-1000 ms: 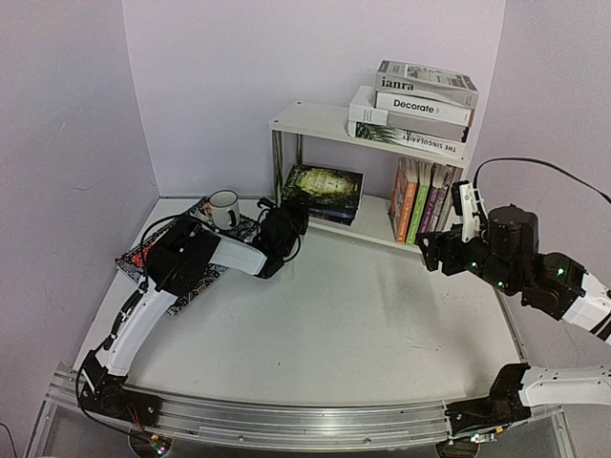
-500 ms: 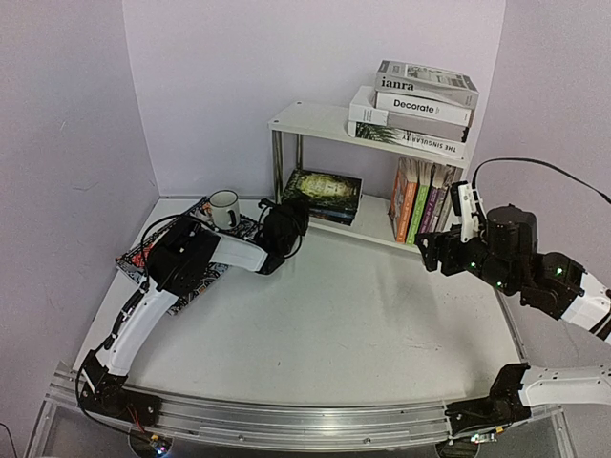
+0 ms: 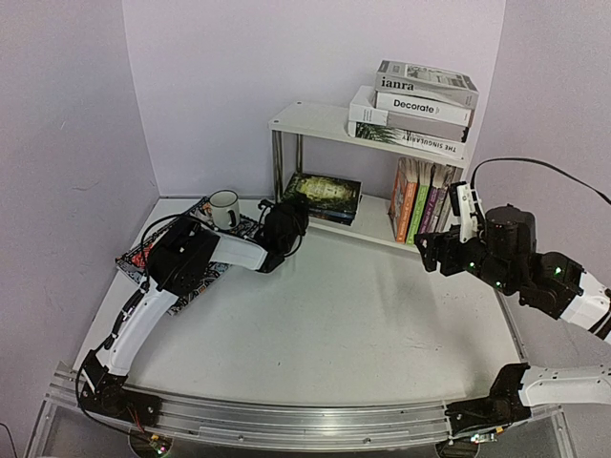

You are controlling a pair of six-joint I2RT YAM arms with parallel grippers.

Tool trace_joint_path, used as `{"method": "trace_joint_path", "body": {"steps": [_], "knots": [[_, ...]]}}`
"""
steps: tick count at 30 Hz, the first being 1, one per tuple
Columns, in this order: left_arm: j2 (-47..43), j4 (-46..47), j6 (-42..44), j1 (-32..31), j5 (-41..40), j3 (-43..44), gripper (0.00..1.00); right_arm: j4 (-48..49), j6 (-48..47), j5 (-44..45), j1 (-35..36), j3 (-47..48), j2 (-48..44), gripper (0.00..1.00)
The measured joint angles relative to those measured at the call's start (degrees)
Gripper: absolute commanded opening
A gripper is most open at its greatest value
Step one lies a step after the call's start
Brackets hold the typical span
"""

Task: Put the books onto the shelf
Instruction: Place the book in the book pile on the shelf.

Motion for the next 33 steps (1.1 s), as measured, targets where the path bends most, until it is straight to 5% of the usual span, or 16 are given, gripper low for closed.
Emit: {"method": "trace_joint_path", "body": {"steps": [12,33], "knots": [[-0.75,-2.85,-2.70,0.00,-0.20,-0.08,0.55,0.01,0.22,0.00,0.00,0.00,0.90,0.88],[-6.29,-7.02,-5.54,0.00,-0.35,-7.53,0.60,0.02,0.67,-0.08,0.00,-0.02,1.21,0.89]]}}
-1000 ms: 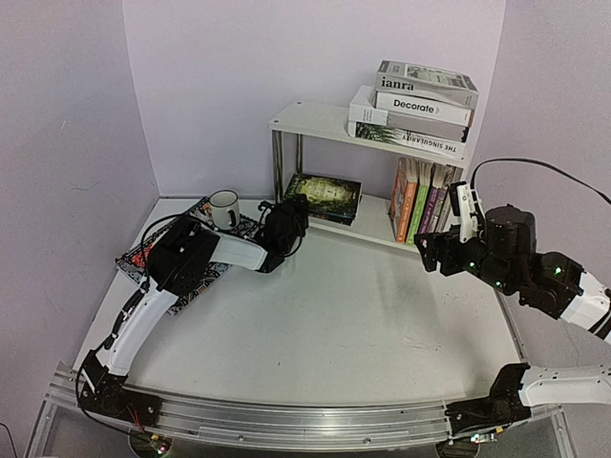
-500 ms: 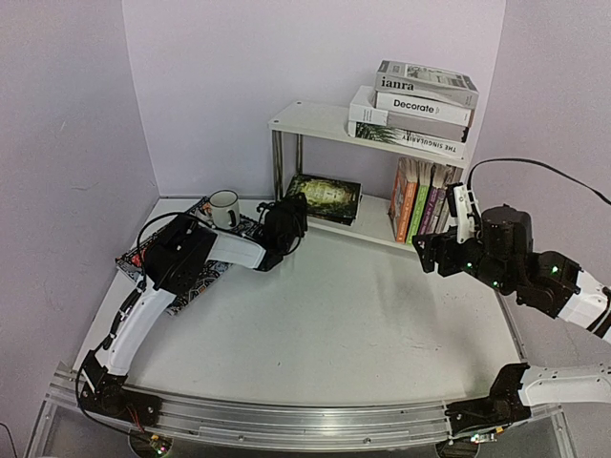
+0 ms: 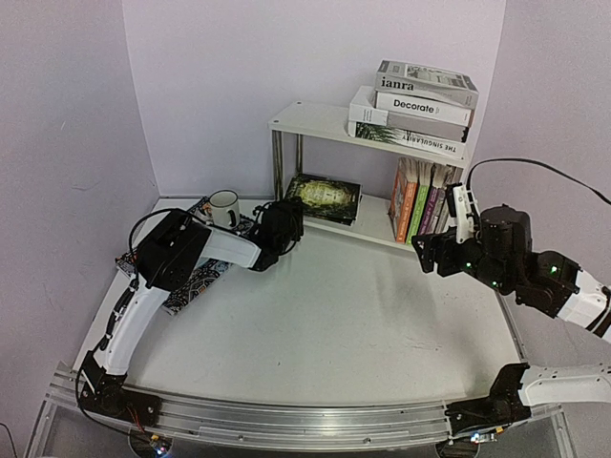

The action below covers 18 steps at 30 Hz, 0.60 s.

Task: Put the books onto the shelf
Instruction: Place the book in the book pile on the shelf.

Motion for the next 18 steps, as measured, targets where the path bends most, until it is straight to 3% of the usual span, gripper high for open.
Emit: {"method": "trace_joint_path", "body": {"steps": [4,6,11,14,15,18], "knots": [[-2.50,-0.73,-0.03,0.00,0.47,-4.23,0.62,0.02,0.19,-0.34,0.00,0.00,0.97,0.89],[-4.01,-0.72,-0.03,0.00,0.52,-6.34,0.58,0.00,0.32,-0.64,0.00,0.00,1.44,0.89],[-7.75,-0.58,-1.32,0.00,0.78,-9.74,0.30,0.02,0.42,-1.31,0.00,0.00,1.94,0.89],[-9.21,-0.27,-2.28,0.00,1.58,-11.33,0.05,0.02,0.44,-1.43,0.00,0.00,2.00,0.89],[-9.64,-0.18,-2.67,0.00,1.83,-11.97,0.01,0.02,0.45,-1.43,0.00,0.00,2.00,0.89],[-9.97,-0.28,-3.86,0.00,2.73,-12.95,0.00,0.02,0.48,-1.41,0.00,0.00,2.00,0.89]]}}
